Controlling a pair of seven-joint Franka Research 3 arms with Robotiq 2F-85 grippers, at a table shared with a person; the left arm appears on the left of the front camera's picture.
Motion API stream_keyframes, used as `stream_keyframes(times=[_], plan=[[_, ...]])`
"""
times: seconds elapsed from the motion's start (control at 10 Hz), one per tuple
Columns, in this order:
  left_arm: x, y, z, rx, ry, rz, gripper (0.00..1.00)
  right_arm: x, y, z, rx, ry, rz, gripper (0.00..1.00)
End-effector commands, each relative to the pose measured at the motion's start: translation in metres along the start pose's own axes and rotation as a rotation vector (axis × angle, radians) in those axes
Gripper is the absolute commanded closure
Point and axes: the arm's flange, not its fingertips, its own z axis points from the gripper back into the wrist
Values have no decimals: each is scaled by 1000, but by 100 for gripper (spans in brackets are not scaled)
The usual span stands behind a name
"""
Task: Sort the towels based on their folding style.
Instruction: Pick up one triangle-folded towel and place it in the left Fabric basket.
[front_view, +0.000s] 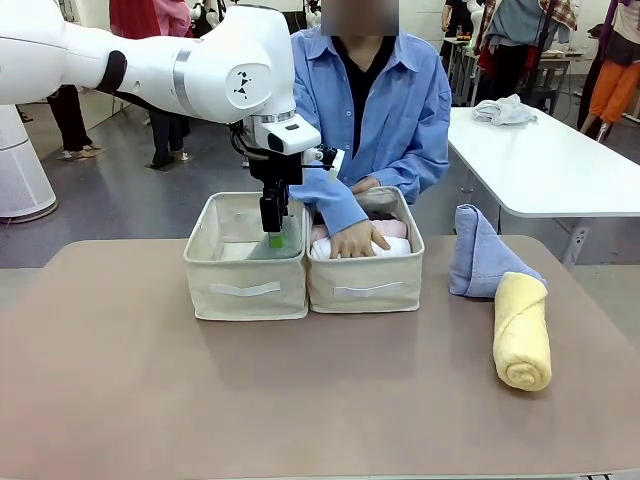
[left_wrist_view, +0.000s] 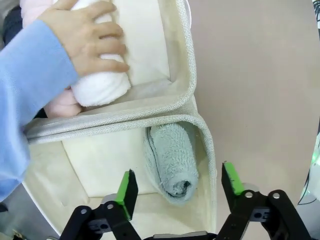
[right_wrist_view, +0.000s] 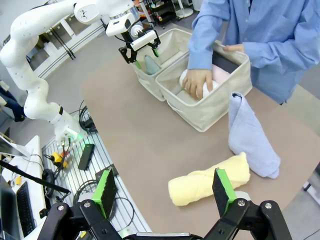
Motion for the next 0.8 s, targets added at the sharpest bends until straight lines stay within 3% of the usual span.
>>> stream_keyframes(times=[0.0,0.3,0.4,0.5,0.6,0.7], plan=[[-1,-5,1,11,0,15,0,-1,0,-1,10,-13,9,0],[-11,-3,9,24,-14,32,0,-1,0,-1,10,-13,9,0],[-42,-9,38,-18,-79,-10,0,-1,0,-1,10,-13,9,0],[-99,-33,76,24,-91,-42,0,-1,0,-1,10,-13,9,0],[-173,-75,110,62,-113,4,0,-1,0,-1,10,-13,9,0],[-223,-106,124,104,-148,87,0,-1,0,-1,10,-13,9,0]])
